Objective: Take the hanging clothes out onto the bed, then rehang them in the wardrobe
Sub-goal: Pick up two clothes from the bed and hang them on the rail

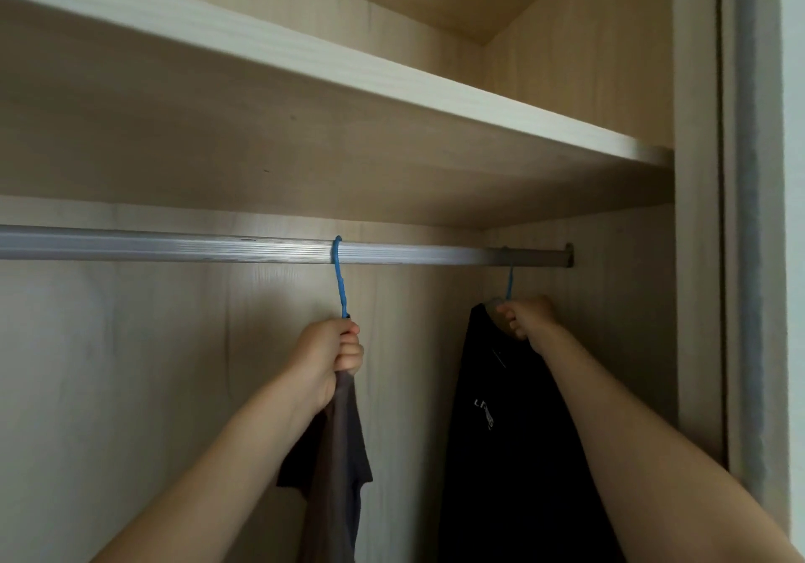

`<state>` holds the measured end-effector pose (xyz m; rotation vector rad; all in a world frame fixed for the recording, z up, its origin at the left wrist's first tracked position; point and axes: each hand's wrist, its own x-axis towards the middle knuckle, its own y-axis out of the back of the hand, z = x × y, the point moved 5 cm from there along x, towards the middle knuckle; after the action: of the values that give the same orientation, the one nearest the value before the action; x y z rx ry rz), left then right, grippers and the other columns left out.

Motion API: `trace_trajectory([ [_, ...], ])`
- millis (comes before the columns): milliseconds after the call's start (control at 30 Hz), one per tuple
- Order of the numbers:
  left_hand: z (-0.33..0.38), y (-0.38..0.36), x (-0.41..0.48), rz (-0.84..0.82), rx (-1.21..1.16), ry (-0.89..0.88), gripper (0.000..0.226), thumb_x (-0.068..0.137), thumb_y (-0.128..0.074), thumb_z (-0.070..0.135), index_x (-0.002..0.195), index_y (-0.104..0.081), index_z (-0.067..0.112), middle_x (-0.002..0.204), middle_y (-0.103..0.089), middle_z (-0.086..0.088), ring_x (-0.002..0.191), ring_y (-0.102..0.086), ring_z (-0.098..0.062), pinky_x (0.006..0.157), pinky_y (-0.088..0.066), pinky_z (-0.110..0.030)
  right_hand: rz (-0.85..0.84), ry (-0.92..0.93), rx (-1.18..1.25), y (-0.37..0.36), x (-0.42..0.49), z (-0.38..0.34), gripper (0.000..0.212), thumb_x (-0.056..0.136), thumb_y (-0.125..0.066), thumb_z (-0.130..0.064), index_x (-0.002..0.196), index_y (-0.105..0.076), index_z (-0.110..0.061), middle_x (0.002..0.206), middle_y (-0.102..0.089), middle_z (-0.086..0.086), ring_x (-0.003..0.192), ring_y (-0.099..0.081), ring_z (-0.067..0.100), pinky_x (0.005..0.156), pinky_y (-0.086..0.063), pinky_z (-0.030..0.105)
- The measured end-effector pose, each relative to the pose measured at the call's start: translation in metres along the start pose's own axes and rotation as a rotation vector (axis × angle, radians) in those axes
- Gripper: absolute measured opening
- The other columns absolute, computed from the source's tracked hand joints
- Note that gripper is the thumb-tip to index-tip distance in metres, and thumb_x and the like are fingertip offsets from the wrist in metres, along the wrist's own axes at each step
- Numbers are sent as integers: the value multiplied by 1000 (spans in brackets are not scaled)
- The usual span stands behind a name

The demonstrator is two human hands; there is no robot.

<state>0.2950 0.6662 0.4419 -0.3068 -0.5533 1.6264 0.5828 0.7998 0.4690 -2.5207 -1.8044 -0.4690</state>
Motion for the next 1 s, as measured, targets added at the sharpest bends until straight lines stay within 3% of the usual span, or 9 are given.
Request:
trace_trajectory([
  [67,-5,-5,5,-30,15,23,31,99,-37,5,69,-41,11,39,-26,8,25,-20,-2,23,-13,-13,-7,-27,59,2,5,6,23,90,-62,-8,68,-56,-8,61,-45,4,49,-36,13,28,-26,16],
  [200,-12,-16,9,-51,30,10,31,100,-36,5,70,-41,11,40,-25,9,27,-20,-2,25,-14,-13,-15,-38,69,3,7,9,21,92,-61,-13,71,-57,-12,67,-47,3,55,-39,12,42,-31,21],
  [267,-14,-19,11,-59,35,-1,31,100,-35,6,69,-41,11,39,-26,9,27,-21,-1,25,-15,-13,-25,-46,64,4,10,10,20,94,-59,-16,74,-59,-12,68,-47,2,55,-38,13,42,-30,20],
  [433,-14,-15,14,-57,46,-13,31,100,-36,7,70,-43,10,39,-28,9,27,-22,-1,24,-16,-13,-36,-26,116,1,9,11,14,97,-52,-17,103,-63,-9,69,-45,2,55,-36,12,29,-27,13],
  [633,-14,-17,18,-42,125,-86,30,99,-36,5,70,-43,11,37,-28,10,27,-22,-1,26,-17,-13,-91,-48,192,-7,6,11,25,98,-49,-13,75,-57,-11,65,-37,3,53,-29,12,25,-22,13],
  [867,-25,-38,32,-98,257,-93,29,98,-34,3,71,-42,10,41,-27,8,29,-21,-2,27,-16,-14,-96,-53,214,-10,3,9,14,94,-56,-7,84,-65,-5,62,-38,1,37,-34,7,26,-21,14],
  [1000,-31,-54,40,-112,322,-63,30,96,-30,0,71,-43,8,41,-26,7,27,-20,-1,27,-15,-13,-102,-54,193,-13,-3,5,17,94,-55,-8,81,-66,-4,61,-39,2,49,-30,11,27,-21,14],
])
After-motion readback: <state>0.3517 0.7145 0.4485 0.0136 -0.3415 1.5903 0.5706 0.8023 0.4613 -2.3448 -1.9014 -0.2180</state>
